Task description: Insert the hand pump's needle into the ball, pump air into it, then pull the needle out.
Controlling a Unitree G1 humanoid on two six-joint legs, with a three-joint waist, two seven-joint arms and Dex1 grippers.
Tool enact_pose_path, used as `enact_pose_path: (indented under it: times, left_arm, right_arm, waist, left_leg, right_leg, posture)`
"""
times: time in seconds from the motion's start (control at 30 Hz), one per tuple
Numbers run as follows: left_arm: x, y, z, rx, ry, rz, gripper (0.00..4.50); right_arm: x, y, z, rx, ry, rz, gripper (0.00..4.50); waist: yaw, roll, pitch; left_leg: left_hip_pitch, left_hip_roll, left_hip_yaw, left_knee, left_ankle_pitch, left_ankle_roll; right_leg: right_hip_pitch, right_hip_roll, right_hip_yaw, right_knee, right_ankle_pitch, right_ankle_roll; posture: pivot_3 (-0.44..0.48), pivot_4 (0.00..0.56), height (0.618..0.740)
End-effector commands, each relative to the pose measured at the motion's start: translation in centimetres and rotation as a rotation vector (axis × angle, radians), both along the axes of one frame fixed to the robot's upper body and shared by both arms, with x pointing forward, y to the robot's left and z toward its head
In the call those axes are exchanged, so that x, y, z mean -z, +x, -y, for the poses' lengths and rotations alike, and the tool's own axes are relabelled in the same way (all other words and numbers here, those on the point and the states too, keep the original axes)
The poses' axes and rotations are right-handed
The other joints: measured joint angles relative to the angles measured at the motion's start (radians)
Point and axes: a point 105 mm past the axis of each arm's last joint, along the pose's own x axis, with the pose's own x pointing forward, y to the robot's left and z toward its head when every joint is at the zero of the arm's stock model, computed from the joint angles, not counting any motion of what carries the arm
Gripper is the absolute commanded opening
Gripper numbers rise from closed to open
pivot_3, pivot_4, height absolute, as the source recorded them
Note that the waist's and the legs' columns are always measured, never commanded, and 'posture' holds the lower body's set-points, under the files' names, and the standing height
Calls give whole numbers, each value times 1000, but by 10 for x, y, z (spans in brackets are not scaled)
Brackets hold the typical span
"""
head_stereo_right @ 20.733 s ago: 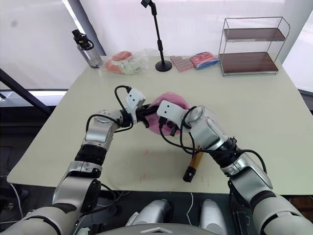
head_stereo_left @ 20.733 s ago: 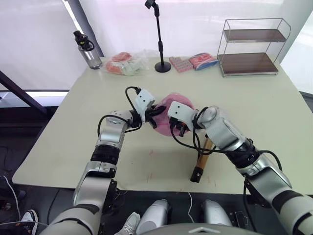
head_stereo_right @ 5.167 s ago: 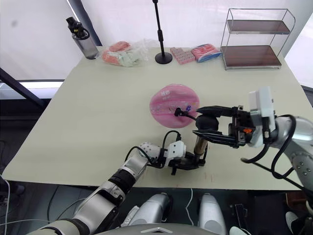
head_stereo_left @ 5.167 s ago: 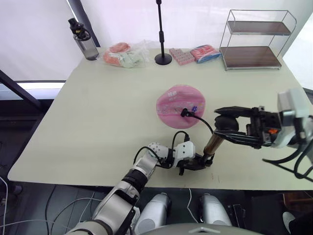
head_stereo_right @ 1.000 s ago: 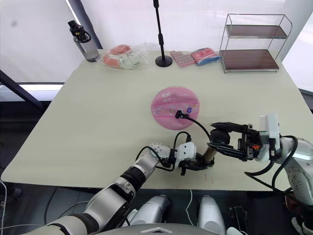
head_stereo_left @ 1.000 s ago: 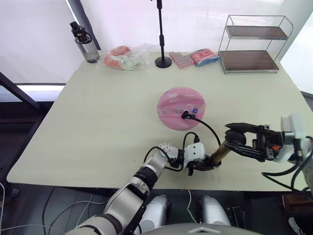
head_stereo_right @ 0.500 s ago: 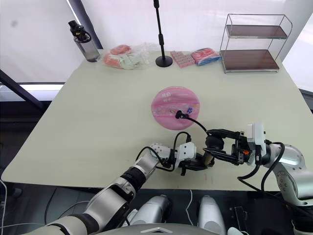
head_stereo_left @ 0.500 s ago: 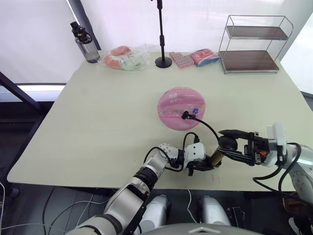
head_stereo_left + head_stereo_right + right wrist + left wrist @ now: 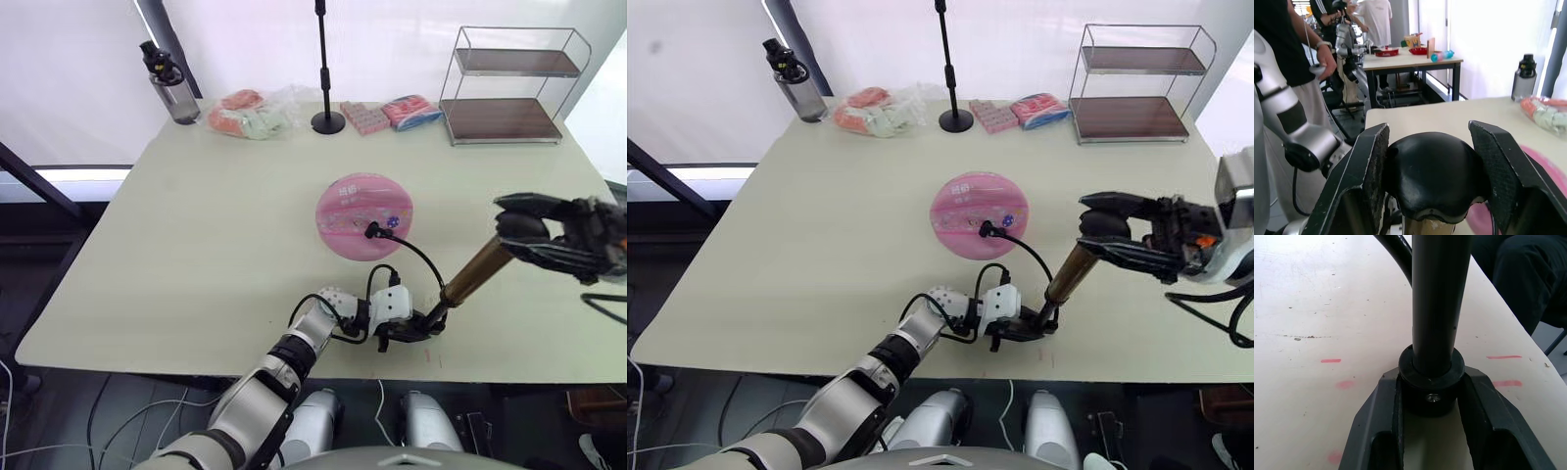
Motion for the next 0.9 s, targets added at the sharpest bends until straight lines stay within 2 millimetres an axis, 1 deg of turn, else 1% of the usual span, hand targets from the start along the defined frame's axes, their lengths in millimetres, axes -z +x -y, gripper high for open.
enact_pose_path:
  times: [0.03,0.13,0.2,0.3,0.33,0.5,0.6,0.67,0.77,0.8,0.9]
  left_arm:
    - [27,-13,-13,6,98,-79,1088]
    - [27,-12,-13,7,97,-81,1088]
    - [27,-12,-13,8,96,-81,1088]
    - [26,-13,-12,10,95,-81,1088]
    - [26,-12,-12,10,95,-81,1088]
    - [26,-12,-12,9,95,-79,1088]
    - [26,-12,-12,7,94,-78,1088]
    - [26,-12,-12,6,94,-77,1088]
    - [27,-13,-12,6,94,-76,1088]
    - [27,-13,-12,5,94,-76,1088]
    - [27,-13,-13,5,95,-75,1088]
  right_arm:
    - [-32,-9,6,-5,48,93,2103]
    - [-41,-10,6,-4,51,107,2103]
    - [-44,-10,6,-6,48,108,2103]
    - [-33,-10,4,-12,23,77,2103]
    - [-26,-9,3,-15,7,63,2103]
    - [7,-7,-5,-16,-47,6,2103]
    - [26,-4,-8,-8,-45,-20,2103]
    - [45,-4,-13,-14,-73,-53,2103]
    - [64,-1,-16,8,-78,-81,2103]
    - [71,1,-16,12,-87,-86,2103]
    - [89,5,-16,31,-96,-100,2103]
  waist:
    - [0,-1,1]
    - [0,0,2]
    - [0,1,4]
    - [0,1,4]
    - [0,1,4]
    - [0,1,3]
    - [-2,1,3]
    - [-2,1,2]
    - [-2,0,2]
    - [-2,0,2]
    - [-2,0,2]
  left_leg:
    - [0,0,0,0,0,0]
    - [-3,0,0,0,0,0]
    - [-4,0,0,0,0,0]
    - [-8,0,0,1,2,-4]
    - [-10,0,0,1,3,-4]
    - [-10,0,0,1,3,-4]
    - [-7,0,1,2,2,-4]
    - [-6,0,1,1,2,-4]
    - [-5,0,1,1,2,-4]
    - [0,0,0,1,2,-4]
    - [1,0,1,0,0,-1]
  right_leg:
    - [0,0,0,0,0,0]
    - [-3,0,0,0,0,0]
    - [-3,-1,0,0,0,0]
    - [-8,-1,0,0,0,0]
    - [-10,-1,0,1,0,0]
    - [-10,-1,0,2,0,0]
    - [-9,-1,1,3,0,0]
    - [-8,0,1,4,0,0]
    - [-7,1,1,4,0,0]
    - [-2,1,1,2,0,0]
    - [0,1,1,2,0,0]
  posture:
    - [0,150,736]
    - [0,150,736]
    - [0,150,736]
    - [0,150,736]
    - [0,150,736]
    - [0,150,736]
    - [0,150,736]
    - [0,150,736]
    - [0,150,736]
    - [0,150,736]
    - [0,150,736]
